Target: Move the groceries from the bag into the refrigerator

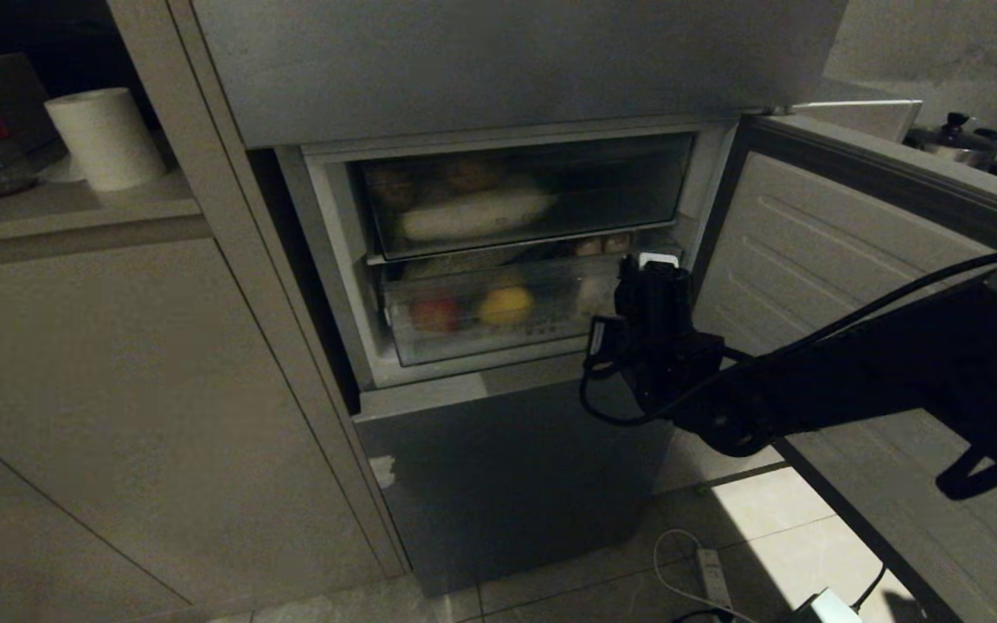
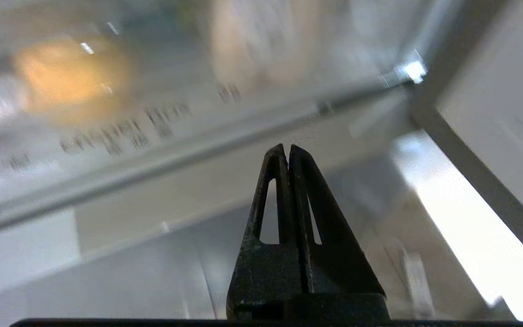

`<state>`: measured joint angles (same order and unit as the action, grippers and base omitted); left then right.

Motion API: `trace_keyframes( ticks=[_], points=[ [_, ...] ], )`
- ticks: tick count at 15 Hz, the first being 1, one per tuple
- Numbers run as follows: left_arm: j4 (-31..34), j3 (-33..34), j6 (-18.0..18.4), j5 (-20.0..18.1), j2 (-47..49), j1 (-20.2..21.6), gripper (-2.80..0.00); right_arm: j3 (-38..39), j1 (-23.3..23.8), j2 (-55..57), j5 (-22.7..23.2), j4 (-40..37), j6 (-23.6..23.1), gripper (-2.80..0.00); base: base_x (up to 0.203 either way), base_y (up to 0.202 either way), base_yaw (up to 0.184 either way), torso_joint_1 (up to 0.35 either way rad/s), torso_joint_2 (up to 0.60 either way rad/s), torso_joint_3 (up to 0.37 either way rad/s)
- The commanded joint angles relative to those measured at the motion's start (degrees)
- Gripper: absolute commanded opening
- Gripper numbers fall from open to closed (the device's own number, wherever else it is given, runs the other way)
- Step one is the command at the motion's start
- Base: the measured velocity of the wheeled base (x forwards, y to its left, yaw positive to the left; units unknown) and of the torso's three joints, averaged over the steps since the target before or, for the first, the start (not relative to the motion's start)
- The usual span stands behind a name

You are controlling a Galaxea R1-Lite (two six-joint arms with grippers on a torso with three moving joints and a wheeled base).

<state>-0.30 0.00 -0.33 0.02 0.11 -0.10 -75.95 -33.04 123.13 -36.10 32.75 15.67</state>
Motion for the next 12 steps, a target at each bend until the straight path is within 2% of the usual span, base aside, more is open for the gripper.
trace_keyframes(
  ticks=[1, 3, 8, 10, 12],
  points=[
    [0.0, 0.0, 0.0, 0.0, 0.0, 0.0, -2.80, 1.3, -0.8, -5.1, -0.9, -4.6, 1.4, -2.80, 0.000, 0.000, 0.000, 0.000, 0.00, 0.000],
    [0.0, 0.0, 0.0, 0.1, 0.0, 0.0, -2.80, 4.9, -1.2, -12.2, -1.1, -12.1, 3.6, -2.80, 0.000, 0.000, 0.000, 0.000, 0.00, 0.000],
    [0.0, 0.0, 0.0, 0.1, 0.0, 0.0, -2.80, 15.4, -1.5, -32.4, 1.8, -37.6, 9.5, -2.80, 0.000, 0.000, 0.000, 0.000, 0.00, 0.000],
    [0.0, 0.0, 0.0, 0.0, 0.0, 0.0, -2.80, 22.8, -1.6, -39.8, 3.2, -41.7, 9.9, -2.80, 0.000, 0.000, 0.000, 0.000, 0.00, 0.000],
    [0.0, 0.0, 0.0, 0.0, 0.0, 0.0, -2.80, 29.8, -1.6, -47.8, 6.5, -43.5, 9.2, -2.80, 0.000, 0.000, 0.000, 0.000, 0.00, 0.000]
  ],
)
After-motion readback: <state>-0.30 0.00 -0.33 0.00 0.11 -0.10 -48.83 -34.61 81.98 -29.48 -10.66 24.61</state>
